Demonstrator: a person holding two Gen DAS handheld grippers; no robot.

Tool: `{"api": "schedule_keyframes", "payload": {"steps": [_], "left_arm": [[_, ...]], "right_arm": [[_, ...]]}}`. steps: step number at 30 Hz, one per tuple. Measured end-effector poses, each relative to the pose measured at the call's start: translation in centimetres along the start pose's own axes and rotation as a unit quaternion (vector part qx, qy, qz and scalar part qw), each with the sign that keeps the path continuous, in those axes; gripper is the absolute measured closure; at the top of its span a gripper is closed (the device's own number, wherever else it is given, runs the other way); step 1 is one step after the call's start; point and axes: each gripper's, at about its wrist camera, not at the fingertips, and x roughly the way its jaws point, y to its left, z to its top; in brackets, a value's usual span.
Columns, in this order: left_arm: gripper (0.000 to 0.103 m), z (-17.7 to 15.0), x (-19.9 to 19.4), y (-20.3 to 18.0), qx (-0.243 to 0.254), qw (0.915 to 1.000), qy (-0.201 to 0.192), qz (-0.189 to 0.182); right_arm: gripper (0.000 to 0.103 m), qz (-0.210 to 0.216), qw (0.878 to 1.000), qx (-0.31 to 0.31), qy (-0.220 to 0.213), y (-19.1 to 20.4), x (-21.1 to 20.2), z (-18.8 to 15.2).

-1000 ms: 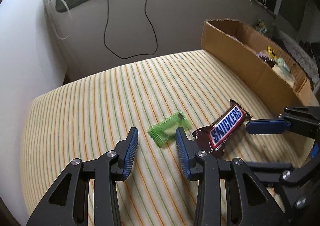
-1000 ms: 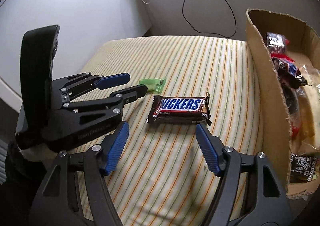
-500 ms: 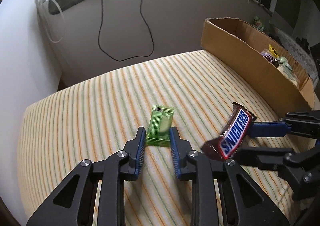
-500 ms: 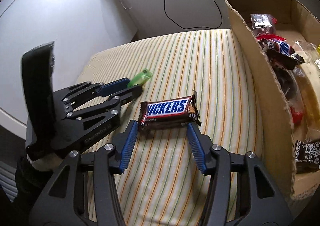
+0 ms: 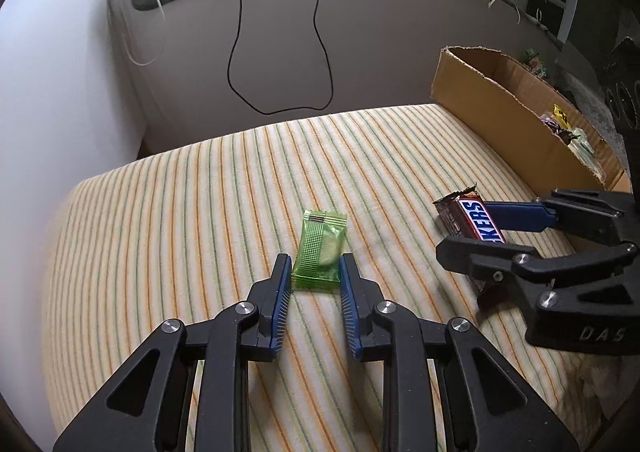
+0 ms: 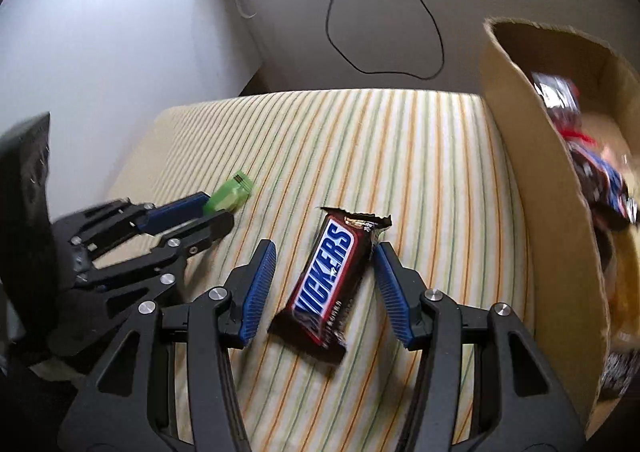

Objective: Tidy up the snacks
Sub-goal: 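Grasp the green candy with the left tool while the right tool grasps the Snickers bar, then carry both snacks over the box and open both tools to drop them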

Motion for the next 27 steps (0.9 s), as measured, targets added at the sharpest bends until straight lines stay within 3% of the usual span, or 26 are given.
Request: {"api": "schedule_keyframes", "payload": {"steps": [1, 4, 6, 8, 12, 27], "left_arm": [[0.08, 0.0, 0.0, -0.1, 0.004, 1.0, 0.001, 0.002], [0.077, 0.3, 0.2, -0.5, 0.006, 0.9999, -0.001, 0.012], [0.071, 0.7, 0.5, -0.8, 0.009, 0.9998, -0.002, 0.019], [0.071, 0.9, 0.8, -1.0, 0.01, 0.9997, -0.002, 0.021], [0.081, 1.2, 1.2, -1.2, 0.011, 0.9998, 0.002, 0.016], [0.082, 2.0, -2.7, -1.9, -0.025, 0.9987, -0.04, 0.021]], "right_arm": [[0.048, -0.004, 1.0, -0.011, -0.001, 0.2, 0.2, 0.1], [0.062, -0.023, 0.999, -0.036, -0.007, 0.6, 0.0, -0.2], [0.068, -0.018, 0.999, -0.035, -0.008, 0.4, -0.2, -0.2], [0.072, -0.013, 0.999, -0.032, -0.007, 0.1, -0.6, -0.7], [0.073, -0.007, 1.0, -0.029, -0.009, -0.7, -0.6, -0.9], [0.073, 0.046, 0.997, -0.023, -0.052, -1.2, -4.7, -1.6]]}}
